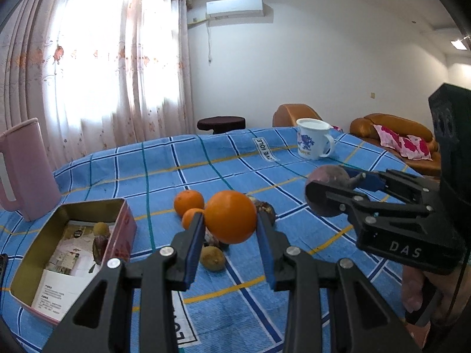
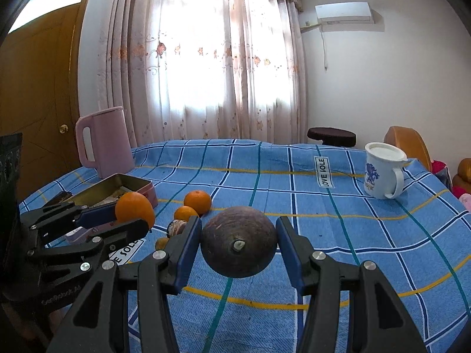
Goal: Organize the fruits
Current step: 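Carry the orange with the left gripper while the right gripper carries the purple-grey fruit over the tin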
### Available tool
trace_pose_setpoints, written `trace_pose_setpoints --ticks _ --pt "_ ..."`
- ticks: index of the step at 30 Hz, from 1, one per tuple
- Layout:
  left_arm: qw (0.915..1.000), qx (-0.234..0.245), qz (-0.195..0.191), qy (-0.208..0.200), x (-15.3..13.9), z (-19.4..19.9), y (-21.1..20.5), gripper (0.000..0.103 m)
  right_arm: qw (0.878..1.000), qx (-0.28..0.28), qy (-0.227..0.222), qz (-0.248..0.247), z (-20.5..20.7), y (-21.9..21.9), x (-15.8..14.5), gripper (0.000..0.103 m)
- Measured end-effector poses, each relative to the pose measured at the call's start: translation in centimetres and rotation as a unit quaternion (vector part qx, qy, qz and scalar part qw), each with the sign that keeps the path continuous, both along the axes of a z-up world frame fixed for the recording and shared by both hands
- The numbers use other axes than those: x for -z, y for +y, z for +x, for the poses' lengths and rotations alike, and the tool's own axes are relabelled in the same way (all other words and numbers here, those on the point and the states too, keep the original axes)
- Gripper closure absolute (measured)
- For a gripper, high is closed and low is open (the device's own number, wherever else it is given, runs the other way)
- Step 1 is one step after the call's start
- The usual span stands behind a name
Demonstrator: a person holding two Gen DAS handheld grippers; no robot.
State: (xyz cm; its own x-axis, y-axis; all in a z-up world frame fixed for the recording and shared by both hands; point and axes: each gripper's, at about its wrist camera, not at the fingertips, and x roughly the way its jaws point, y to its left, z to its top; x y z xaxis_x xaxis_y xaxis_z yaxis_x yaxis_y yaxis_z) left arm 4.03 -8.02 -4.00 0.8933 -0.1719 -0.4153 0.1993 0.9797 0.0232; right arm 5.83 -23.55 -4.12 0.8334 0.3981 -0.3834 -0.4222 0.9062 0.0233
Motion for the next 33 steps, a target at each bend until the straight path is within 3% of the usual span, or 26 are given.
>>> trace_pose_setpoints --ticks 14,21,33 --pt "0.9992 -0.023 0.015 -0.030 -0.5 -0.8 0.8 0.066 0.999 0.007 -0.042 -0.004 -1.4 0.0 -0.4 0.049" --pt "0.9990 -0.031 0.007 -0.031 -0.6 -0.9 2.0 0.066 1.000 0.006 -0.023 -0.012 -0.8 0.9 -0.4 0.049" --pt "0.9952 -0.095 -0.015 -0.020 -1.0 -0.6 8.4 0.066 0.997 -0.045 -0.032 -0.052 0.7 7.3 -2.1 0.049"
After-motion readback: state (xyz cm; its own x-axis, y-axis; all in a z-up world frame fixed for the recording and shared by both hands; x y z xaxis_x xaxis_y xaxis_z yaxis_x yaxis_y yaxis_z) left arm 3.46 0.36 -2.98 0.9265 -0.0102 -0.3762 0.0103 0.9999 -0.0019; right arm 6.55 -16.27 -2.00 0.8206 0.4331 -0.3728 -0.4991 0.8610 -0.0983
